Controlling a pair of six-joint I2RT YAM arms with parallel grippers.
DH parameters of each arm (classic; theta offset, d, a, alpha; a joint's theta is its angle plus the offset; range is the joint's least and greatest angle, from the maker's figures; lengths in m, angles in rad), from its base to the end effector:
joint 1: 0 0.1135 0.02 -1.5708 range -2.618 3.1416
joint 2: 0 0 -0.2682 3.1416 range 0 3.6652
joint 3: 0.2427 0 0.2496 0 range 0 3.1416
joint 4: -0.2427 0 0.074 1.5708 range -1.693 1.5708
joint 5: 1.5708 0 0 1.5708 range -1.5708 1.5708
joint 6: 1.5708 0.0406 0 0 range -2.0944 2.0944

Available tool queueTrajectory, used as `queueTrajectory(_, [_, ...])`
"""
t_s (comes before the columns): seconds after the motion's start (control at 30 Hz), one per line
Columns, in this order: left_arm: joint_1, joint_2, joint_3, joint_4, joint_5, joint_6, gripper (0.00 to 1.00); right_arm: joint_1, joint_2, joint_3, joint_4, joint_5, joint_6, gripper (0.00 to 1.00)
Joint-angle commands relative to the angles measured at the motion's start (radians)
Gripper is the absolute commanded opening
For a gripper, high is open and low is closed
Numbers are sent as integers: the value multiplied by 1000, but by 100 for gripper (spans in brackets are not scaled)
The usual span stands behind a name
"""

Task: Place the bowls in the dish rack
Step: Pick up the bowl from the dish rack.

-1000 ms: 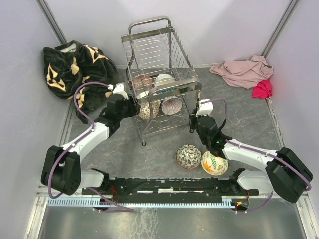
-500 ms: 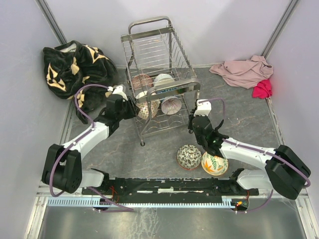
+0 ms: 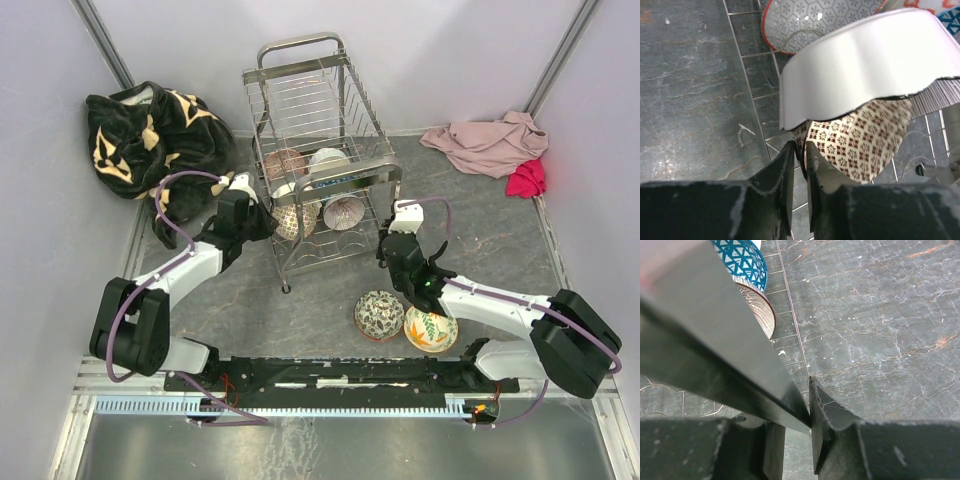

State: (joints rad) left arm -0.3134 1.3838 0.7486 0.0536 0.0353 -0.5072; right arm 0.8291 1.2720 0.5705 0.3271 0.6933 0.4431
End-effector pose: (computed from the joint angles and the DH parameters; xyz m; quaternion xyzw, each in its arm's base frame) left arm 0.2816 -0.0928 0.2186 -0.0768 0.8767 -0.2036 0.4290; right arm 0.1966 0.1762 0.2208 0.0387 0.7995 0.0888 0.5929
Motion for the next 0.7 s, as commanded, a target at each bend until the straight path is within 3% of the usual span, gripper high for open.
queueTrajectory(0.0, [5,17,20,57,-6,-19,11,28,36,21,-54,-123,161,0])
queueTrajectory(0.07, [5,18,24,56,0,-12,3,28,38,25,-58,-118,163,0])
queueTrajectory(0.43, [-16,-123,-44,93,-12,50,3,30,98,67,-57,-105,192,0])
queueTrajectory(0.67, [-132,-188,-78,133,-149,171,3,30,154,90,-24,-90,190,0])
